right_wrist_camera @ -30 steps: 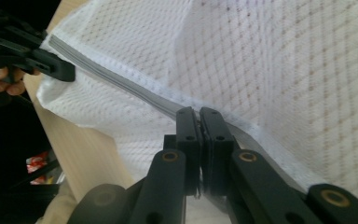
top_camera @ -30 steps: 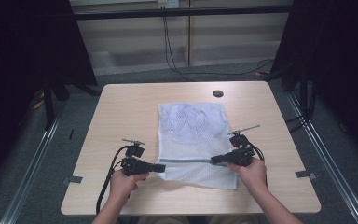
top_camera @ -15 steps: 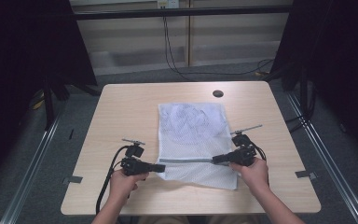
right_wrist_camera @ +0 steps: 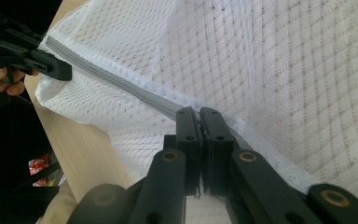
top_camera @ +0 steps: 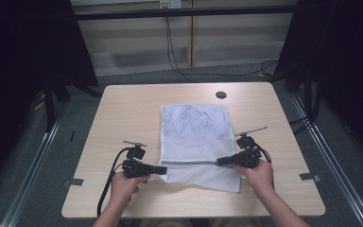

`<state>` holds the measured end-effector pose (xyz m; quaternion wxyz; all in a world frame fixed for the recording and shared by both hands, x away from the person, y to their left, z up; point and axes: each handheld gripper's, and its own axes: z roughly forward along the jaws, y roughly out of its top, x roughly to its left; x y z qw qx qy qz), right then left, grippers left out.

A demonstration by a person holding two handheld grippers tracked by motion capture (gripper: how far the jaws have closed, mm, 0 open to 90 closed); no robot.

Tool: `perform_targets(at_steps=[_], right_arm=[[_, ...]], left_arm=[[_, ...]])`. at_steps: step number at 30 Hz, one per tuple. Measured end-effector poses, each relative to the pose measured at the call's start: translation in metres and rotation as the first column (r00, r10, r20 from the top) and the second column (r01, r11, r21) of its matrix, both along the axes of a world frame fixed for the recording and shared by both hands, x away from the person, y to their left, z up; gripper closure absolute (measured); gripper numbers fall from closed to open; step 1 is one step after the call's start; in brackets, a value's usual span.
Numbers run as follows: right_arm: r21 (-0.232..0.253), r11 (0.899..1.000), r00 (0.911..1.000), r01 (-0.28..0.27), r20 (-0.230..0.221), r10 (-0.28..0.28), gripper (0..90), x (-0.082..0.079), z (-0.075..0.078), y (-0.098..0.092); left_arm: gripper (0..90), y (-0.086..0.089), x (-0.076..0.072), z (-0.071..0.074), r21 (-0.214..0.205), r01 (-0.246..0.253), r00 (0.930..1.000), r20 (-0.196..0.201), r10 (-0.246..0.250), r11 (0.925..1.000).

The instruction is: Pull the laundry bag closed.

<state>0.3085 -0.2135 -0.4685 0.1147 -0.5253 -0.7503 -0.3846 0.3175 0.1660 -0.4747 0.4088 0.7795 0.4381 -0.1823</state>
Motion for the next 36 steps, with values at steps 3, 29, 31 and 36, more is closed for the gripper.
perform_targets(at_steps=[3, 29, 31, 36], right_arm=[[-0.006, 1.000, 1.0000, 0.002, 0.001, -0.002, 87.4, -0.0006, 0.0002, -0.0010], [0.008, 1.000, 1.0000, 0.001, 0.005, -0.001, 87.4, -0.0021, 0.0041, -0.0088], [0.009, 1.000, 1.0000, 0.001, 0.002, -0.001, 87.5, -0.0026, 0.0046, -0.0092], [0.014, 1.000, 1.0000, -0.001, 0.008, 0.001, 87.4, -0.0032, 0.0048, -0.0101]], left_arm=[[88.6, -0.0001, -0.0001, -0.0001, 0.003, 0.001, 1.0000, -0.001, -0.001, 1.0000], [88.6, 0.0014, -0.0018, 0.0014, 0.000, -0.004, 1.0000, -0.001, 0.004, 1.0000], [88.6, 0.0016, -0.0016, 0.0011, 0.003, -0.003, 1.0000, 0.006, 0.003, 1.0000], [88.7, 0.0019, -0.0018, 0.0012, 0.005, -0.006, 1.0000, 0.002, 0.006, 1.0000]])
